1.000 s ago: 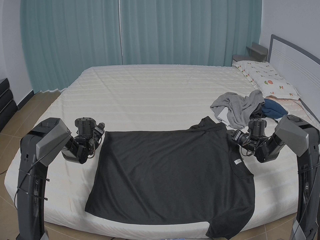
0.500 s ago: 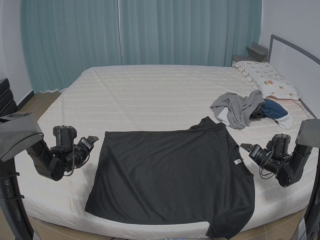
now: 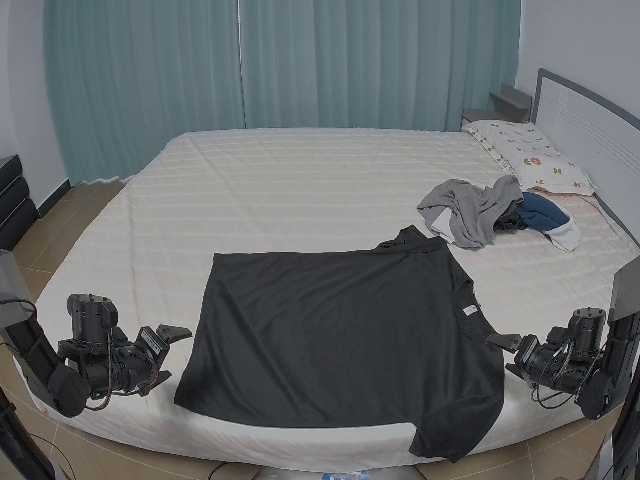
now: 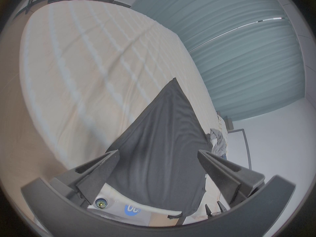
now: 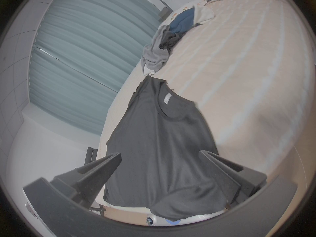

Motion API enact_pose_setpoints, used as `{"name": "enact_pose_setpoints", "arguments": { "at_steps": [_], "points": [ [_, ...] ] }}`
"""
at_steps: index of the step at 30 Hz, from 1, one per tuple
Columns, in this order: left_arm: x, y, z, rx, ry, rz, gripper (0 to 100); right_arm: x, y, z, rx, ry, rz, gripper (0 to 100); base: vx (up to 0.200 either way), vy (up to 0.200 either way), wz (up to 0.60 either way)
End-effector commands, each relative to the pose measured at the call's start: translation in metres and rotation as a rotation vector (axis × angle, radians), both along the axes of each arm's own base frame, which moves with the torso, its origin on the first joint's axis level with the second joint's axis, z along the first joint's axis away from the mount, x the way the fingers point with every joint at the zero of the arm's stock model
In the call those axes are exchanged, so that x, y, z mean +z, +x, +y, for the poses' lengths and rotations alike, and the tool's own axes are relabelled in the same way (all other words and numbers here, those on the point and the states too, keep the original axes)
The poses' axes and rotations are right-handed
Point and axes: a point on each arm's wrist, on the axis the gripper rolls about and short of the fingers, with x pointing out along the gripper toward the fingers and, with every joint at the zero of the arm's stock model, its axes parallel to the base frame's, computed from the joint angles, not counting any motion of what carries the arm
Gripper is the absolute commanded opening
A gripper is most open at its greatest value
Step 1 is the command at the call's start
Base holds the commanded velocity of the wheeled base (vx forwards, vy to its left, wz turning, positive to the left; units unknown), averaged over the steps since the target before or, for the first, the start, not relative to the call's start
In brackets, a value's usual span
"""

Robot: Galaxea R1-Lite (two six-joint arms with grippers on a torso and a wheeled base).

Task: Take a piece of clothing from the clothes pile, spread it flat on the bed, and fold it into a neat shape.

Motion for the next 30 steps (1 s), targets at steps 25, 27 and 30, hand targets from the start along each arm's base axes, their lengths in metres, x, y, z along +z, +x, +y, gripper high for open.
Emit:
{"name": "enact_pose_setpoints", "arguments": {
  "at_steps": [25,27,30],
  "points": [
    [-0.059,0.025,-0.016,0.008,0.193,0.093,100,-0.004,0.0,0.002,0.009,0.001,0.013,100,0.0,0.0,0.0],
    [-0.059,0.026,-0.016,0.001,0.199,0.091,100,-0.004,0.0,0.001,0.008,0.001,0.011,100,0.0,0.0,0.0],
    [-0.064,0.024,-0.015,-0.027,0.234,0.1,100,-0.004,0.001,0.001,0.008,0.001,0.01,100,0.0,0.0,0.0]
  ]
}}
